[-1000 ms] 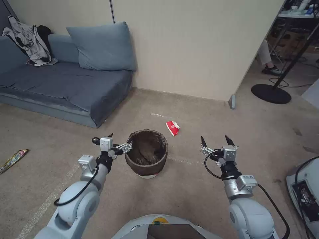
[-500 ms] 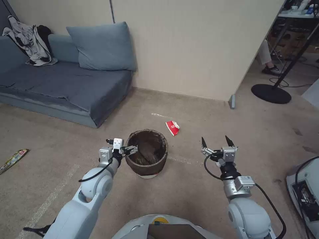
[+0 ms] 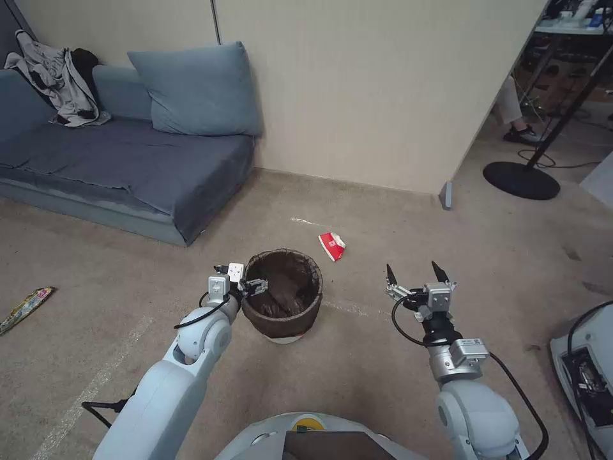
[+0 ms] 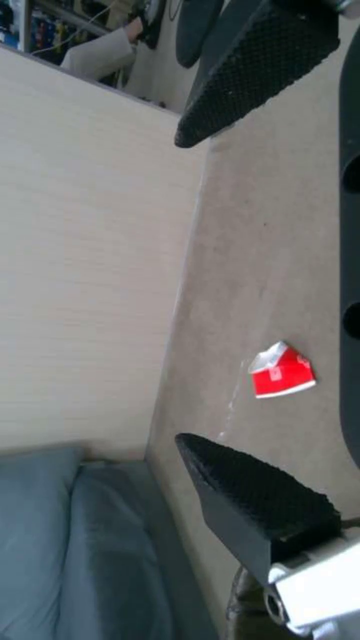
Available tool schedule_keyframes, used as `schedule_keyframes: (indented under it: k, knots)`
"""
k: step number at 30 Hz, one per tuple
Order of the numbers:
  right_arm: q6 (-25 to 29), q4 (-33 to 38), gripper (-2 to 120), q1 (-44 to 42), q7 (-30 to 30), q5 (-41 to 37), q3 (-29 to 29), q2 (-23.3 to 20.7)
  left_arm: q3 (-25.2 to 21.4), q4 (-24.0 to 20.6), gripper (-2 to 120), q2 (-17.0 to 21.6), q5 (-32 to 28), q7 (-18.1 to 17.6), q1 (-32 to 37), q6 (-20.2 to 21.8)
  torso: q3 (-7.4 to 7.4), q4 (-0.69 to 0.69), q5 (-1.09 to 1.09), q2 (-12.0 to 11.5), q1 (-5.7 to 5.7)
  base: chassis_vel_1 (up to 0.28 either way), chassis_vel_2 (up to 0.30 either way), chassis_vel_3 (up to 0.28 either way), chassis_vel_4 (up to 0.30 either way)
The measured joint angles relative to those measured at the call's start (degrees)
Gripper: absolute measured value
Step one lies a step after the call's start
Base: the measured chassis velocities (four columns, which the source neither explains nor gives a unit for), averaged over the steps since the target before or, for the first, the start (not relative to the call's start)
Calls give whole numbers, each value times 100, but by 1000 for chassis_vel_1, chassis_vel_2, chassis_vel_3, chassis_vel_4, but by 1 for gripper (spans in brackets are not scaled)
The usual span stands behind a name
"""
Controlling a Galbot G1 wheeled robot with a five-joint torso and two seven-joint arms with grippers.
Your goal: Pick up the trash bin, then pick up the garbage from the floor and place it into the trash bin.
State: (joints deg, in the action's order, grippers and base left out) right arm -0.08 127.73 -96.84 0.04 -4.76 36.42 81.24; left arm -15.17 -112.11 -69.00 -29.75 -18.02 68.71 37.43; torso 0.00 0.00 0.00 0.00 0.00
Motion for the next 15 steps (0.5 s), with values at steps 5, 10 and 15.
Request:
schedule_keyframes:
  k: [5, 10, 15]
  knots:
    - [-5, 52, 100, -25, 0, -8, -2, 0, 21, 76, 100, -11, -83, -54, -73, 64, 0, 0, 0, 0, 0, 0, 0, 0, 0]
    - [-9, 85, 100, -43, -1, -10, -2, 3, -33, 175, 100, -42, -234, -149, -92, 123, 0, 0, 0, 0, 0, 0, 0, 0, 0]
    - [-9, 75, 100, -77, -5, -4, -4, 27, -132, 199, 100, -48, -345, -182, -52, 157, 0, 0, 0, 0, 0, 0, 0, 0, 0]
